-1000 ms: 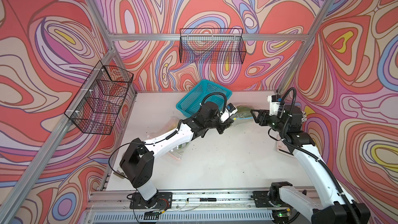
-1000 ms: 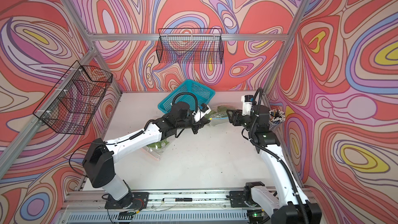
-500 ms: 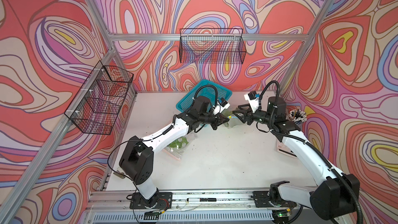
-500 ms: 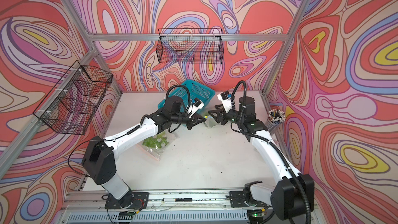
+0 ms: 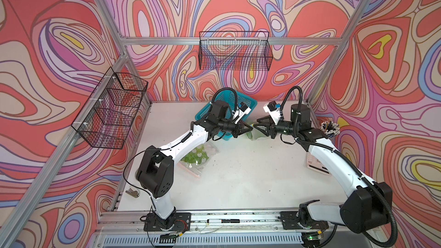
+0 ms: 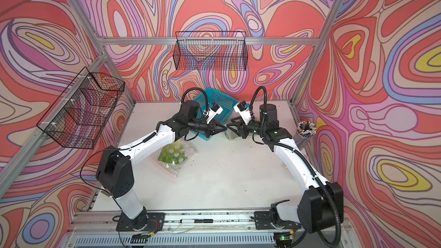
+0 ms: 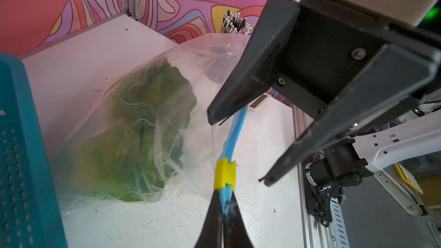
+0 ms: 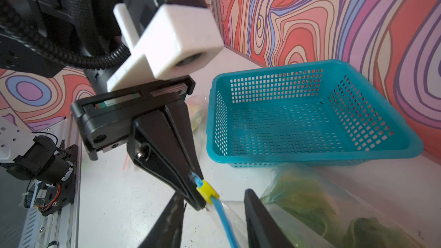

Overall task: Open the zip-top bag and take out the chinese cabbages
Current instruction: Unzip the zipper on the zipper food storage bag.

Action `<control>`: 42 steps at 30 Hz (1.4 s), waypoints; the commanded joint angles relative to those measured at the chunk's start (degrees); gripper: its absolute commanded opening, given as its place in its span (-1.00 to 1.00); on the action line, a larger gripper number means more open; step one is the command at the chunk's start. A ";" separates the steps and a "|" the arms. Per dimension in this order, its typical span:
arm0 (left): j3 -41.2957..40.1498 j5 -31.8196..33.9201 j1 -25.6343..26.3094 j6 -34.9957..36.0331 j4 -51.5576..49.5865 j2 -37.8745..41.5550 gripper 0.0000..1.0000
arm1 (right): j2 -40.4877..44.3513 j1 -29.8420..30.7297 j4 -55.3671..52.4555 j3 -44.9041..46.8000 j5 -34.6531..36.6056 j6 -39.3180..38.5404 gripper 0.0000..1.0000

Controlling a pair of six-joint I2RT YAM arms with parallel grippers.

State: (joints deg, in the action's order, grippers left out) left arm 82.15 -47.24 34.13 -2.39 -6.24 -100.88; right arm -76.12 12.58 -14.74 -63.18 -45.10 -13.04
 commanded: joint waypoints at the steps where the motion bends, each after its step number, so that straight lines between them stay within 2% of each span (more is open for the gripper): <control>1: 1.79 -2.47 -0.29 -0.52 -1.09 -0.55 -1.00 | -1.24 0.42 -1.57 -1.58 -0.50 -3.48 -0.17; 22: 0.39 -1.36 -0.73 -1.67 0.16 -0.68 -1.00 | -4.43 2.15 -4.59 -3.60 -1.24 -6.21 -0.40; 31: -0.66 -0.02 -0.80 -2.24 1.69 -0.19 -1.00 | -4.04 2.45 -5.85 -3.36 1.26 -7.38 -0.70; 42: -4.74 2.76 -0.99 -4.36 7.04 2.13 -1.00 | -3.44 2.46 -7.65 -3.09 6.19 -8.83 -0.94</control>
State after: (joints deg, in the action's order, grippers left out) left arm 78.52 -45.25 33.61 -5.93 -1.67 -100.86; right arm -80.12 15.18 -21.74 -65.69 -41.36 -19.86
